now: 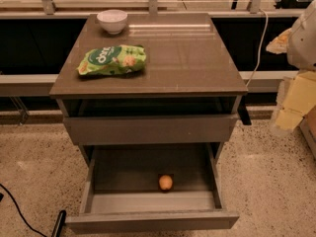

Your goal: Pick orange from middle drawer and place on counter

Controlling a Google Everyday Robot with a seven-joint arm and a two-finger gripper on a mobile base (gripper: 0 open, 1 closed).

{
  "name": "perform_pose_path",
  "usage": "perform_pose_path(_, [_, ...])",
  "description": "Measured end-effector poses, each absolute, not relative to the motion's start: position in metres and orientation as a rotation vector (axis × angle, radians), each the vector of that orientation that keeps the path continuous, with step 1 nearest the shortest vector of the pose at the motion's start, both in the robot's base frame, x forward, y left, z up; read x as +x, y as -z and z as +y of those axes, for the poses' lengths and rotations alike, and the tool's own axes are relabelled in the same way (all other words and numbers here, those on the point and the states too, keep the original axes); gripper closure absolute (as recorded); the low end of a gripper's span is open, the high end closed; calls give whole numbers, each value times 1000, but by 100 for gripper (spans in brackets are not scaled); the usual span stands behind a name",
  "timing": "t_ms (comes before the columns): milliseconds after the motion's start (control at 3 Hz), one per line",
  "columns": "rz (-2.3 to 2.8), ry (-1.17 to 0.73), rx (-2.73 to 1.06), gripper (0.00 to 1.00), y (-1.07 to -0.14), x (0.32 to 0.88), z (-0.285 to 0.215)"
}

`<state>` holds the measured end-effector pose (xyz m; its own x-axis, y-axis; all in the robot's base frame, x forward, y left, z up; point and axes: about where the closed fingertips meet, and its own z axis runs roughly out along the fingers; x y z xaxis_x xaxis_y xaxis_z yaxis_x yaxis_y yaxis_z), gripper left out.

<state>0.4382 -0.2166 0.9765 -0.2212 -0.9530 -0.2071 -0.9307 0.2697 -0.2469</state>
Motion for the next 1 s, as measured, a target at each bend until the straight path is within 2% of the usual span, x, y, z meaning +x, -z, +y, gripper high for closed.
perform_pose_path(667, [2212, 95, -1730, 0, -972, 449, -209])
perform_pose_path(1000, [2141, 17, -1711, 0, -949, 474, -189])
